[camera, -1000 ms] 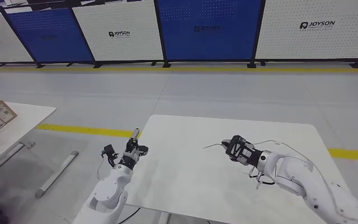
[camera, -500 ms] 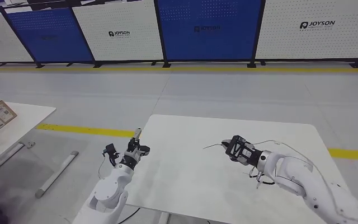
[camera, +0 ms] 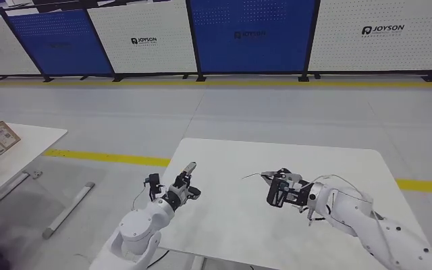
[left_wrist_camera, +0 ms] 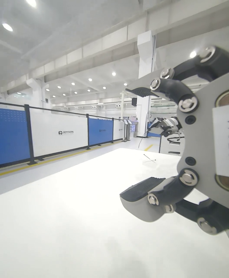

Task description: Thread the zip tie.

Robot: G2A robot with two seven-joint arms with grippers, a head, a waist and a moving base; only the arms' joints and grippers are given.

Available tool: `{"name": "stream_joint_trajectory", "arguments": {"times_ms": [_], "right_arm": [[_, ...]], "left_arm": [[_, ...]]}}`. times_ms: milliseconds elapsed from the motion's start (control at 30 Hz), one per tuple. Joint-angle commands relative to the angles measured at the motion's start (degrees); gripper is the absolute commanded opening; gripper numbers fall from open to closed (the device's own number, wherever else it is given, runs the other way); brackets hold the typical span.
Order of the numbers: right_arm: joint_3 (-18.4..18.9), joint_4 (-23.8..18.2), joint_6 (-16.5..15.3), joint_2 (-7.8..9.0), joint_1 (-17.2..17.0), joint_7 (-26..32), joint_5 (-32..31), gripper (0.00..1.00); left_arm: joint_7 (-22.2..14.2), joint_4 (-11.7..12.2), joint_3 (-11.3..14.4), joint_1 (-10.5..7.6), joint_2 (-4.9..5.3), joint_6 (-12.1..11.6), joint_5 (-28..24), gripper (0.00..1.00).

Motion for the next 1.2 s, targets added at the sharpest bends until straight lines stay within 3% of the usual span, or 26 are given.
{"name": "stream_joint_trajectory", "arguments": {"times_ms": [0, 300, 433, 567, 700, 767, 833, 1167], "right_arm": [[-0.05, 0.23, 0.01, -0.05, 0.07, -0.18, 0.30, 0.00], [-0.05, 0.23, 0.01, -0.05, 0.07, -0.18, 0.30, 0.00], [-1.02, -1.54, 0.01, -0.60, 0.06, 0.91, -4.53, 0.00], [-3.12, -1.79, 0.01, -1.67, 1.67, -0.25, -8.70, 0.00], [-4.90, -0.89, 0.01, -2.75, 3.40, -0.28, -9.86, 0.00], [-5.79, -0.24, 0.01, -3.23, 4.34, -0.62, -9.86, 0.00], [-5.79, -0.24, 0.01, -3.23, 4.34, -0.62, -9.86, 0.00], [-5.79, -0.24, 0.01, -3.23, 4.34, -0.62, -9.86, 0.00]], "left_arm": [[0.95, 1.35, 1.64, -1.23, 0.32, 0.01, -0.96, 1.00], [0.95, 1.35, 1.64, -1.23, 0.32, 0.01, -0.96, 1.00], [-0.08, 2.35, 2.31, -2.15, 0.23, 0.01, -6.82, 1.00], [1.63, 2.61, 5.25, -3.90, 0.77, 0.01, -8.95, 1.00], [1.77, 4.57, 9.36, -5.86, 2.11, 0.01, -12.45, 1.00], [2.44, 6.56, 12.14, -7.93, 3.03, 0.01, -17.17, 1.00], [5.67, 6.69, 13.13, -10.56, 3.92, 0.01, -18.84, 1.00], [5.49, 6.94, 13.32, -10.52, 3.85, 0.01, -19.53, 1.00]]}}
